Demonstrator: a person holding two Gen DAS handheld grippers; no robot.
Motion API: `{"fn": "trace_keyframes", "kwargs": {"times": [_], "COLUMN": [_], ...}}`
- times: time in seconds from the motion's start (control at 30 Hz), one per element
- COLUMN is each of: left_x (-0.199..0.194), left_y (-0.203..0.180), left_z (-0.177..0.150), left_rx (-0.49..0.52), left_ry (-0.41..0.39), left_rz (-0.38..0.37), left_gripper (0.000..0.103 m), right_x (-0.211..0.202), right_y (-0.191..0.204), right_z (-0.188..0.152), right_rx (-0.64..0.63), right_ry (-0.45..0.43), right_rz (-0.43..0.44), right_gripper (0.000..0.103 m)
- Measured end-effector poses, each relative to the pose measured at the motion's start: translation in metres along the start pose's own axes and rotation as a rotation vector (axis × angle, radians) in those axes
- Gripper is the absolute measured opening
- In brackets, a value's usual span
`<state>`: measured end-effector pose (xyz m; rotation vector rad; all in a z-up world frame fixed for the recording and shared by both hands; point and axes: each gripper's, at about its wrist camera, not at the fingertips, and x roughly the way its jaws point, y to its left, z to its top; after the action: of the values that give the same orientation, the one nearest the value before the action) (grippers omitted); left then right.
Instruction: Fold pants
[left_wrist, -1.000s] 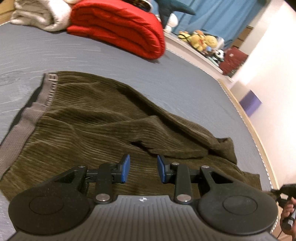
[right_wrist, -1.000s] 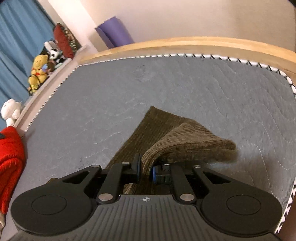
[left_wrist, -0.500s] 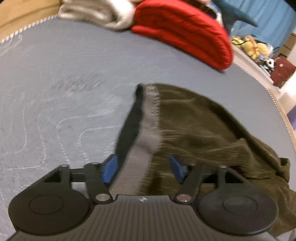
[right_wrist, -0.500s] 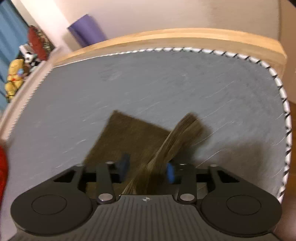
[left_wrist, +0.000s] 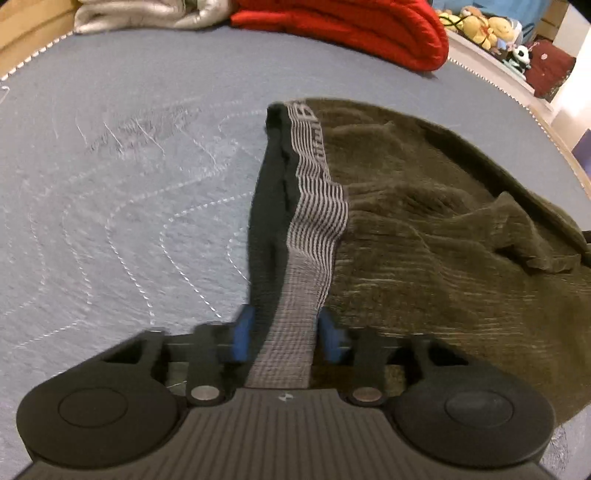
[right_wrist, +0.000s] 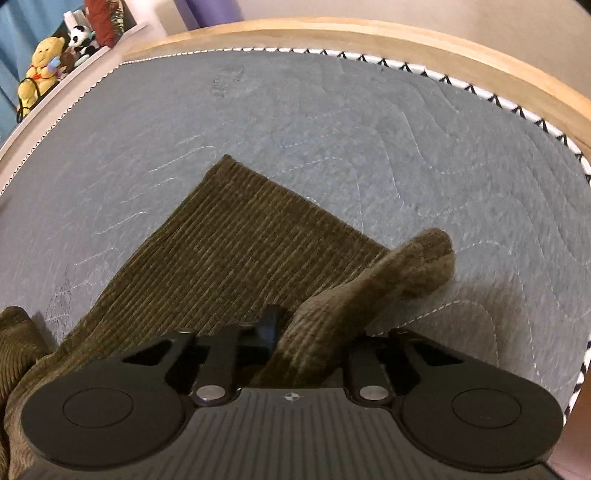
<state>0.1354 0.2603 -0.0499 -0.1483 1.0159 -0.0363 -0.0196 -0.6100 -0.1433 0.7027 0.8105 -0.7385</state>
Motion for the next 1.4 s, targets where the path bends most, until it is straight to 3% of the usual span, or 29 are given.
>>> {"fn": "trace_keyframes", "kwargs": {"times": [0.07, 0.1, 0.23, 0.3, 0.4, 0.47, 0.53, 0.57, 0.67, 0.7, 0.8, 0.9, 1.13, 1.2, 1.3, 1.4], "left_x": [-0.022, -0.032, -0.088, -0.104, -0.113, -0.112, -0.109, -0.107, -0.115, -0.116, -0.119, -0.115, -0.091, -0.085, -0.067, -0.049], "left_y": [0.005, 0.004, 0.001, 0.000, 0.008, 0.011, 0.011, 0.012, 0.022, 0.016, -0.024, -0.062, -0.153, -0.176, -0.202, -0.225], "left_z": [0.000, 0.000, -0.004, -0.011, -0.017, -0.022, -0.022, -0.021, -0.019, -0.018, -0.016, -0.015, -0.013, -0.013, -0.012, -0.016], "left_rx": [-0.044, -0.071, -0.094, -0.083, -0.105, -0.086, -0.016, -0.005, -0.132, -0.132, -0.002, 0.054, 0.140, 0.161, 0.194, 0.234], "left_ry": [-0.036, -0.060, -0.159, -0.166, -0.129, -0.097, -0.093, -0.088, -0.114, -0.118, -0.161, -0.179, -0.223, -0.231, -0.225, -0.209], "left_rz": [-0.019, -0.030, -0.079, -0.055, -0.022, 0.032, 0.240, 0.286, 0.092, 0.058, 0.070, 0.016, -0.106, -0.132, -0.156, -0.163], "left_gripper": [0.010, 0.007, 0.007, 0.007, 0.005, 0.000, 0.000, 0.001, 0.004, 0.007, 0.016, 0.021, 0.027, 0.032, 0.034, 0.034], "right_x": [-0.009, -0.016, -0.055, -0.077, -0.096, -0.095, -0.083, -0.074, -0.058, -0.059, -0.077, -0.098, -0.132, -0.139, -0.123, -0.080], "right_y": [-0.004, -0.005, -0.006, -0.006, -0.010, -0.014, -0.018, -0.020, -0.027, -0.027, -0.015, 0.005, 0.054, 0.058, 0.073, 0.103], "right_z": [0.001, 0.003, 0.010, 0.011, 0.013, 0.013, 0.011, 0.009, 0.003, 0.002, 0.001, -0.002, -0.016, -0.019, -0.025, -0.034], "right_rx": [0.031, 0.044, 0.097, 0.118, 0.147, 0.153, 0.148, 0.140, 0.178, 0.200, 0.197, 0.184, 0.169, 0.156, 0.075, -0.024], "right_ry": [-0.037, -0.061, -0.174, -0.215, -0.256, -0.245, -0.183, -0.144, -0.079, -0.083, -0.200, -0.323, -0.522, -0.546, -0.487, -0.273], "right_rz": [0.020, 0.033, 0.096, 0.115, 0.059, 0.000, -0.037, -0.070, -0.153, -0.167, -0.174, -0.131, -0.114, -0.047, 0.105, 0.264], "right_gripper": [0.005, 0.004, 0.004, 0.004, 0.003, 0.003, 0.004, 0.004, 0.012, 0.021, 0.035, 0.050, 0.054, 0.058, 0.059, 0.059]}}
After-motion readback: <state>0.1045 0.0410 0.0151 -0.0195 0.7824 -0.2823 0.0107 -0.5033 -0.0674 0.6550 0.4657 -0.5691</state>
